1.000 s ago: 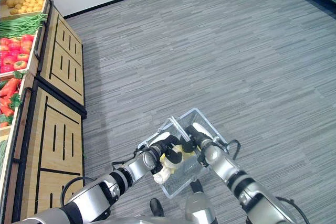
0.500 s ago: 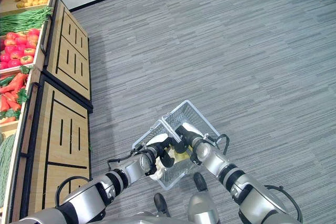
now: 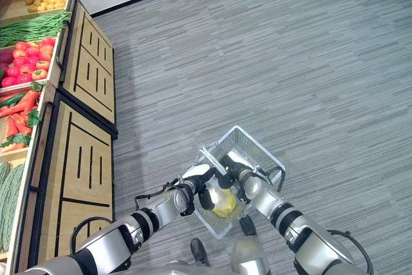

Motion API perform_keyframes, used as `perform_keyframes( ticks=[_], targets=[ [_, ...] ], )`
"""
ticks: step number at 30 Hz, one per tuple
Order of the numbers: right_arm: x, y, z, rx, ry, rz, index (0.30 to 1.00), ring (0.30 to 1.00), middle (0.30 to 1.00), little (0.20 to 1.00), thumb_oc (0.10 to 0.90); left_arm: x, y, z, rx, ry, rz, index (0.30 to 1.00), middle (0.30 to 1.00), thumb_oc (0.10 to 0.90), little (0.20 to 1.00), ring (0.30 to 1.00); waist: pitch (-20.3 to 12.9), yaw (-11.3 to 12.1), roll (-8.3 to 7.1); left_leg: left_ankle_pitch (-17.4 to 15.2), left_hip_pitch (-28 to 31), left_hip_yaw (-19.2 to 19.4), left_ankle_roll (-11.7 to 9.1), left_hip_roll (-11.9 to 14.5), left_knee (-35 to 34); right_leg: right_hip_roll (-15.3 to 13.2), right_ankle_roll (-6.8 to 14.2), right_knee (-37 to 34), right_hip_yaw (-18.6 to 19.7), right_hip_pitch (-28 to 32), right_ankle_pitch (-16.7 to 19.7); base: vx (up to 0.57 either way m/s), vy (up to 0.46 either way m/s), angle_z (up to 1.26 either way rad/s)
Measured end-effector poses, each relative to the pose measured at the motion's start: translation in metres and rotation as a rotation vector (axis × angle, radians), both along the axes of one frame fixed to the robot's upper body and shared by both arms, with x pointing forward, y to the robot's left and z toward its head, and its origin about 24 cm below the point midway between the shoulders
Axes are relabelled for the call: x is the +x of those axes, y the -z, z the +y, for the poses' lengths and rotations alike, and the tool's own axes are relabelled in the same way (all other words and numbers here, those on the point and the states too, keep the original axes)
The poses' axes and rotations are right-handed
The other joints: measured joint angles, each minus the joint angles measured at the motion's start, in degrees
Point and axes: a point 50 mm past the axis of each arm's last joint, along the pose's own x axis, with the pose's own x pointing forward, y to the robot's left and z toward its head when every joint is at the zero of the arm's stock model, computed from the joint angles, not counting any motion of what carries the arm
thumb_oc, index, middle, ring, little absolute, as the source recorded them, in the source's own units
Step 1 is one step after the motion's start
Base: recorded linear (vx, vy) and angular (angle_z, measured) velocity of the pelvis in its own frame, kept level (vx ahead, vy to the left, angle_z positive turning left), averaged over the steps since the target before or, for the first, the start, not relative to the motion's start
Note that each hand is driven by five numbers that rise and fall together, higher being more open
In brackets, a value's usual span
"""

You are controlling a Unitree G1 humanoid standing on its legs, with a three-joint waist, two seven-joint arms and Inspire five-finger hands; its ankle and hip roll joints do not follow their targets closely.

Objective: Get the vegetables into the basket

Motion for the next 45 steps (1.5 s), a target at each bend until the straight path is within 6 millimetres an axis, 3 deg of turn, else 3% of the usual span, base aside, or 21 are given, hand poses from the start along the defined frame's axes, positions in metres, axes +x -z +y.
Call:
perform_keyframes(
  ticks=[5, 9, 10, 14, 18, 19, 22, 23, 27, 30, 34, 36, 45],
  targets=[
    [-0.021, 0.022, -0.042, -0.047, 0.167, 0.093, 0.300, 0.300, 0.300, 0.300, 0.400, -0.009, -0.001, -0.002, -0.051, 0.077, 0.039, 1.000, 1.000, 0.900, 1.000, 1.000, 0.0, 0.9, -0.05, 0.0, 0.6, -0.4, 0.0, 0.0, 0.0, 0.0, 0.0, 0.0, -0.4, 0.8, -0.3, 0.03, 0.002, 0.04],
    [-0.038, 0.029, -0.068, -0.047, 0.270, 0.126, 0.300, 0.300, 0.300, 0.300, 0.400, -0.016, 0.004, 0.008, -0.055, 0.095, 0.100, 1.000, 1.000, 0.900, 1.000, 1.000, 0.1, 0.9, -0.09, 0.0, 1.2, -1.1, 0.0, 0.0, 0.0, 0.0, -0.2, 0.0, -1.1, 1.8, -0.4, 0.04, 0.004, 0.10],
    [-0.046, 0.031, -0.081, -0.049, 0.319, 0.137, 0.300, 0.300, 0.300, 0.300, 0.400, -0.020, 0.006, 0.018, -0.075, 0.088, 0.127, 1.000, 1.000, 0.900, 1.000, 1.000, 0.1, 1.2, -0.20, 0.0, 1.6, -1.7, 0.0, 0.1, -0.2, 0.0, -0.3, 0.0, -1.7, 2.5, -0.5, 0.02, 0.003, 0.19],
    [-0.057, 0.033, -0.100, -0.052, 0.399, 0.152, 0.300, 0.300, 0.300, 0.300, 0.400, -0.029, 0.016, 0.042, -0.099, 0.018, 0.196, 1.000, 1.000, 0.900, 1.000, 1.000, 0.3, 2.3, -0.50, -0.1, 2.3, -1.9, -0.1, 0.1, -0.2, 0.0, -0.3, 0.0, -1.9, 3.3, -0.6, 0.01, -0.002, 0.05],
    [-0.076, 0.040, -0.122, -0.039, 0.527, 0.183, 0.300, 0.300, 0.300, 0.300, 0.400, -0.045, 0.032, 0.073, -0.144, -0.130, 0.284, 1.000, 1.000, 0.900, 1.000, 1.000, -0.1, 3.7, -1.69, -0.1, 2.7, -2.6, -0.2, 0.2, -0.2, 0.0, -0.6, 0.0, -2.5, 4.0, -0.8, 0.00, 0.001, 0.08],
    [-0.083, 0.044, -0.127, -0.031, 0.571, 0.206, 0.300, 0.300, 0.300, 0.300, 0.400, -0.051, 0.038, 0.090, -0.122, -0.183, 0.312, 1.000, 1.000, 0.900, 1.000, 1.000, -0.4, 4.4, -2.79, -0.1, 2.6, -3.0, -0.2, 0.2, -0.2, 0.0, -0.5, 0.0, -2.9, 4.1, -1.0, 0.01, 0.001, 0.13],
    [-0.103, 0.054, -0.132, -0.004, 0.648, 0.244, 0.300, 0.300, 0.300, 0.300, 0.400, -0.067, 0.051, 0.113, -0.153, -0.348, 0.361, 1.000, 1.000, 0.900, 1.000, 1.000, -1.3, 5.3, -4.29, -0.1, 2.9, -3.6, -0.2, 0.2, -0.2, 0.0, -0.9, 0.0, -3.5, 4.8, -0.9, 0.01, -0.004, 0.14],
    [-0.126, 0.067, -0.133, 0.037, 0.749, 0.296, 0.300, 0.300, 0.300, 0.300, 0.400, -0.087, 0.069, 0.137, -0.189, -0.580, 0.423, 1.000, 1.000, 0.900, 1.000, 1.000, -3.0, 6.3, -5.81, -0.2, 2.9, -4.2, -0.3, 0.3, 0.0, 0.0, -1.1, 0.0, -4.2, 5.2, -1.2, 0.01, -0.005, 0.22],
    [-0.161, 0.088, -0.119, 0.092, 0.875, 0.394, 0.300, 0.300, 0.300, 0.300, 0.400, -0.124, 0.089, 0.182, -0.082, -0.913, 0.476, 1.000, 1.000, 0.900, 1.000, 1.000, -5.1, 7.6, -9.30, -0.3, 2.9, -5.4, -0.5, 0.4, 0.0, 0.0, -1.2, 0.0, -5.3, 5.5, -1.8, 0.02, 0.003, 0.17],
    [-0.189, 0.100, -0.105, 0.141, 0.991, 0.436, 0.300, 0.300, 0.300, 0.300, 0.400, -0.171, 0.101, 0.210, 0.023, -1.178, 0.523, 1.000, 1.000, 0.900, 1.000, 1.000, -6.9, 7.7, -10.96, -0.8, 2.9, -5.6, -0.6, 0.2, -0.3, -0.2, -1.0, 0.0, -5.6, 5.6, -2.2, 0.02, 0.010, 0.02],
    [-0.212, 0.106, -0.103, 0.147, 1.097, 0.465, 0.300, 0.300, 0.300, 0.300, 0.400, -0.208, 0.105, 0.223, 0.101, -1.358, 0.562, 1.000, 1.000, 0.900, 1.000, 1.000, -8.0, 8.2, -11.15, -1.0, 3.0, -5.6, -0.4, -0.1, -0.3, -0.6, -1.1, 0.0, -5.7, 5.7, -2.3, 0.03, 0.038, 0.02],
    [-0.224, 0.107, -0.104, 0.134, 1.141, 0.482, 0.300, 0.300, 0.300, 0.300, 0.400, -0.216, 0.105, 0.226, 0.123, -1.415, 0.567, 1.000, 1.000, 0.900, 1.000, 1.000, -8.3, 8.3, -11.09, -1.0, 3.0, -5.6, -0.3, -0.1, -0.3, -0.6, -1.1, 0.0, -5.7, 5.7, -2.3, 0.01, 0.044, 0.00],
    [-0.240, 0.109, -0.104, 0.124, 1.217, 0.491, 0.300, 0.300, 0.300, 0.300, 0.400, -0.217, 0.106, 0.222, 0.149, -1.421, 0.556, 1.000, 1.000, 0.900, 1.000, 1.000, -8.9, 8.6, -10.14, -1.3, 2.9, -5.7, 0.1, -0.2, -0.3, -0.6, -1.3, -0.1, -5.9, 5.7, -2.7, 0.00, 0.038, 0.00]
  ],
)
